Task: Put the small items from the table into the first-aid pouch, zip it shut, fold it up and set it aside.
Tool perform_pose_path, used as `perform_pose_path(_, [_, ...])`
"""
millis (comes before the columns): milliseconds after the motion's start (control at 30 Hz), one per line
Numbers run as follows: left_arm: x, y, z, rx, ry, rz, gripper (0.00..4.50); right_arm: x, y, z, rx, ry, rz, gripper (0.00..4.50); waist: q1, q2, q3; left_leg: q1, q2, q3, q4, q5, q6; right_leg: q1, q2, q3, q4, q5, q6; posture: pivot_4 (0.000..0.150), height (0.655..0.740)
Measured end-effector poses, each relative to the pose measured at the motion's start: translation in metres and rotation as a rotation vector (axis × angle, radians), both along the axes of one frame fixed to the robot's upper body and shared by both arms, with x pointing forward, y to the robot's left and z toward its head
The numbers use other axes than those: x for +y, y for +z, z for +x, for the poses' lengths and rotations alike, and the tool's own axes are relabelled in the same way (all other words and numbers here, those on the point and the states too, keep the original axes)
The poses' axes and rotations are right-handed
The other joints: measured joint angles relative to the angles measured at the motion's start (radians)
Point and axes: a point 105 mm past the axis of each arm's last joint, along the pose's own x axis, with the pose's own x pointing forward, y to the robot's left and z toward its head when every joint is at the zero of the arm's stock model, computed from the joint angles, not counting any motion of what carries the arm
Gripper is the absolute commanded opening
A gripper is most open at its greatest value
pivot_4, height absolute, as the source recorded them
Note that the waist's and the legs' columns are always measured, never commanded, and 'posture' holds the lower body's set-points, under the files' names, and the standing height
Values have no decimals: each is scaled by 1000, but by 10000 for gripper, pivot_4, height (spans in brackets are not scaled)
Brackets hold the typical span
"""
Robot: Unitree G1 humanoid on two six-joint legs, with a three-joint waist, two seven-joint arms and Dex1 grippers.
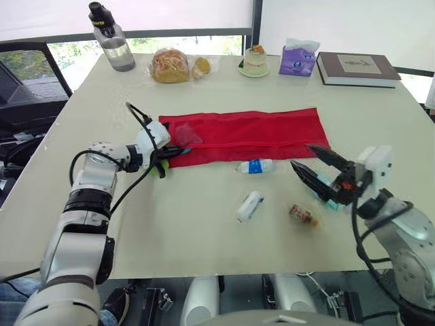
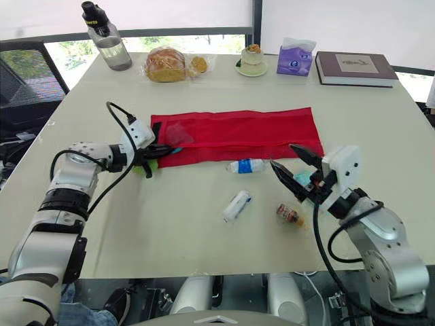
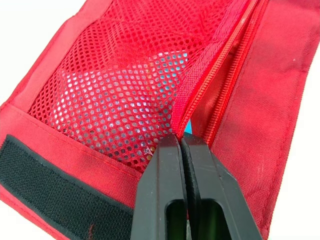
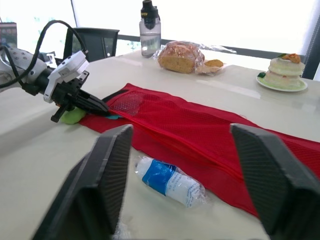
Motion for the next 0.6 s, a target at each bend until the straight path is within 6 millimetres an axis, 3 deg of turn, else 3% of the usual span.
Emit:
perform_pose_path(133, [2,1,-1,9,5,-10,27595,0,-2,-7,22,21,-9,45000,6,0,0,0,0,0,1,0,0,0,0,0,0,0,0,1500,7400])
perform_pose_path(233, [-1,2,-1,17,-9,-7,41756,0,-1,-9,22,32,-32,45000,9,0,0,0,0,0,1,0,0,0,0,0,0,0,0,1500,7400])
perform_pose_path(267, [-2,3,0,12,-15,5,44210,0,1,-9,19,31,-28,45000,11,0,0,0,0,0,2,0,0,0,0,0,0,0,0,1500,7400])
perform_pose_path(367, [-18,19,9,-40,-65,36,44210,2,9,-7,-7,33,-11,45000,23,0,0,0,0,0,2,0,0,0,0,0,0,0,0,1500,7400])
perform_pose_path(467, [-45,36,13,-94,-162,62,44210,3,15,-7,-26,39,-16,45000,30,0,0,0,-1,0,2,0,0,1,0,0,-1,0,0,1500,7400])
perform_pose_path(533, [-56,34,14,-93,-190,74,44210,3,14,-7,-22,37,-19,45000,30,0,0,0,-1,0,2,0,0,2,-1,0,-1,0,0,1500,7400])
perform_pose_path(600, [-88,22,17,-74,-248,73,44210,6,14,-7,-6,43,-8,45000,35,0,0,-1,-2,0,2,0,0,2,-1,0,-1,0,0,1500,7400])
